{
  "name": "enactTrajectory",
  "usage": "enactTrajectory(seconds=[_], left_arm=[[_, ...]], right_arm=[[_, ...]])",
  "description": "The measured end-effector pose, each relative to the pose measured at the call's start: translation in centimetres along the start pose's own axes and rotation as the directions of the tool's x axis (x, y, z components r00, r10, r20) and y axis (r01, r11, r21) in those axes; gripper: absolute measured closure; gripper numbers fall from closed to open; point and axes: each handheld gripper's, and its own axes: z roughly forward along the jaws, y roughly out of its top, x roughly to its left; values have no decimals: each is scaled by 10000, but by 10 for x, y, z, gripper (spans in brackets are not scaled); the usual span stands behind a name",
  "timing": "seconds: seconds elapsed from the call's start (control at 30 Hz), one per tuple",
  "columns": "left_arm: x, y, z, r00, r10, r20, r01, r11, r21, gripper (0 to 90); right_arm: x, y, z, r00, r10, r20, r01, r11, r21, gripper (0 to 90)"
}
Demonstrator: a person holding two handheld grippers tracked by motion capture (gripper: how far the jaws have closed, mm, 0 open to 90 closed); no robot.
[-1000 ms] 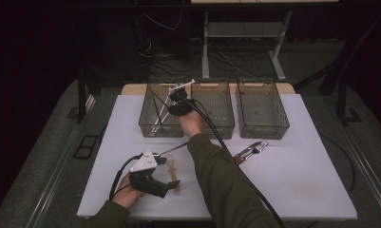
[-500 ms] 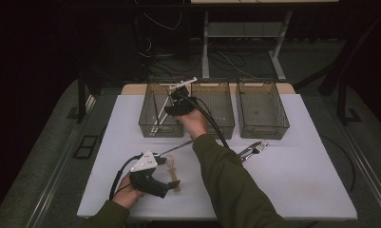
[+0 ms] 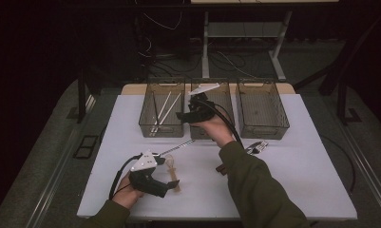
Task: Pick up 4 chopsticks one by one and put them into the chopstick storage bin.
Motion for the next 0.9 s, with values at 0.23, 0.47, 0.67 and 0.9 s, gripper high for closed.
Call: enactTrajectory(seconds=[0.23,0.47,0.67,0.9], left_arm=[[1,-1,-2,10000,-1,-88,2,10000,80,38],[2,-1,-3,9998,-72,-211,75,9999,146,37],[2,-1,-4,9993,-235,-283,239,9996,158,37],[4,0,-3,9989,-336,-339,346,9990,300,37]], right_arm=[[-16,-26,-25,9998,6,-191,-8,10000,-96,224],[-25,-52,-50,9976,-511,-463,499,9984,-262,190],[-29,-75,-75,9960,-844,-302,831,9956,-433,189],[-36,-104,-101,9971,-694,-310,674,9957,-638,188]])
